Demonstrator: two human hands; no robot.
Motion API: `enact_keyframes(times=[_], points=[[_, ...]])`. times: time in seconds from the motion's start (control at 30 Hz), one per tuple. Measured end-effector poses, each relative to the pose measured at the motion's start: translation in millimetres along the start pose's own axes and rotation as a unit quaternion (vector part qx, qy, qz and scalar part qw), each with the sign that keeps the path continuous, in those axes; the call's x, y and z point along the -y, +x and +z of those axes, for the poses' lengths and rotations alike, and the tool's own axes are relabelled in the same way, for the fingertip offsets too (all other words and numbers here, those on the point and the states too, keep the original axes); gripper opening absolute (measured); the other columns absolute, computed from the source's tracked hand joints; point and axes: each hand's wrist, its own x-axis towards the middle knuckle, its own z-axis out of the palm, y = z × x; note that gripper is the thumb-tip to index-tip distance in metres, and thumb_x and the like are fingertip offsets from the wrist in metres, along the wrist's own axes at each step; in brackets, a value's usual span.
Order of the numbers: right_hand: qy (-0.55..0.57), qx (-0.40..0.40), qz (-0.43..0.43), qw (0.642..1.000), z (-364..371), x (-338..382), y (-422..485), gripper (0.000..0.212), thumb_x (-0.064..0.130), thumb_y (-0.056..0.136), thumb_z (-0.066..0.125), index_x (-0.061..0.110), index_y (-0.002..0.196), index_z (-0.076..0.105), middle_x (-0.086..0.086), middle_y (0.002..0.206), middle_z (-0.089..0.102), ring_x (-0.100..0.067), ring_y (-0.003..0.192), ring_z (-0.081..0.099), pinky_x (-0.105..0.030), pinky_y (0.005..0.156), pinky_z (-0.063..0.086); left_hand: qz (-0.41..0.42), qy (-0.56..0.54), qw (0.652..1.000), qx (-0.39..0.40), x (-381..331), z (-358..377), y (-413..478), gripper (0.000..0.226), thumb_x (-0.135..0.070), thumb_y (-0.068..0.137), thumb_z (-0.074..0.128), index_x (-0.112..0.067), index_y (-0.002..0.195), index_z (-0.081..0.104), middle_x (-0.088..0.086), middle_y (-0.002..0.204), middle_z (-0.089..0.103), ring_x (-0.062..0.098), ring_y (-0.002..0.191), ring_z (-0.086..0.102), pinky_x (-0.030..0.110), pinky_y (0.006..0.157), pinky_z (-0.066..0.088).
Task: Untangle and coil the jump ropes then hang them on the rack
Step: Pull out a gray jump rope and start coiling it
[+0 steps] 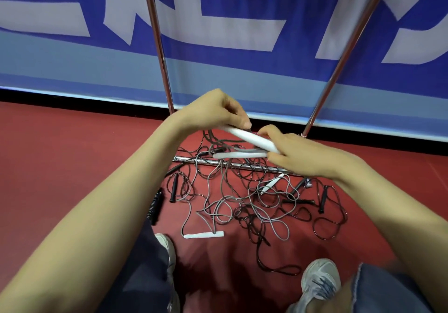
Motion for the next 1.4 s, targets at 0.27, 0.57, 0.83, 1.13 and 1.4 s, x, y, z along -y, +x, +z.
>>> enact_keyframes(times=[0.27,0.57,0.83,1.13,1.4], points=[[0.034,0.000,0.082,0.996,7.6,-13.7,17.8,0.037,0.018,0.097,0.045,0.012,0.131,0.035,-0.011,0.099,0.055,-0.022,0.073,0.054,-0.033,0.061,0.039,0.058,0.116,0.988,-0.082,-10.4,46.3,-4.0,0.014,-0.022,0.085,0.070,-0.016,0.095,0.077,-0.001,0.079,0.072,0.007,0.065,0.055,0.008,0.060,0.036],[-0.033,0.007,0.172,0.985,-2.5,-31.6,17.5,0.031,0.016,0.098,0.043,0.004,0.126,0.037,-0.015,0.095,0.055,-0.018,0.063,0.047,-0.031,0.051,0.033,0.006,-0.037,0.998,-0.059,-12.7,62.0,-2.6,0.023,-0.025,0.093,0.063,-0.016,0.072,0.068,-0.009,0.044,0.053,0.004,0.039,0.033,0.016,0.043,0.026],[0.120,-0.124,0.104,0.979,-16.4,-39.4,13.8,0.044,0.022,0.097,0.045,0.018,0.138,0.029,-0.013,0.099,0.065,-0.027,0.072,0.057,-0.036,0.063,0.044,-0.155,-0.398,0.904,0.013,-14.1,63.3,1.6,0.017,-0.018,0.097,0.052,-0.012,0.092,0.067,-0.002,0.073,0.071,0.004,0.049,0.040,0.017,0.053,0.033],[0.144,-0.124,0.103,0.976,-12.4,-36.2,13.9,0.025,0.020,0.099,0.046,0.011,0.116,0.031,-0.013,0.082,0.056,-0.017,0.057,0.039,-0.030,0.049,0.030,-0.099,-0.396,0.913,0.009,-12.9,56.4,1.2,0.012,-0.009,0.088,0.063,-0.013,0.079,0.067,-0.002,0.069,0.069,0.007,0.055,0.058,0.019,0.059,0.048],[0.450,-0.083,-0.001,0.889,-17.5,-23.6,2.5,0.021,0.003,0.098,0.048,0.019,0.100,0.034,0.002,0.070,0.059,-0.011,0.062,0.045,-0.025,0.057,0.035,-0.076,-0.313,0.946,-0.008,2.4,59.6,-0.3,0.038,-0.032,0.075,0.072,0.004,0.084,0.063,0.006,0.061,0.047,0.010,0.048,0.029,0.025,0.050,0.018]])
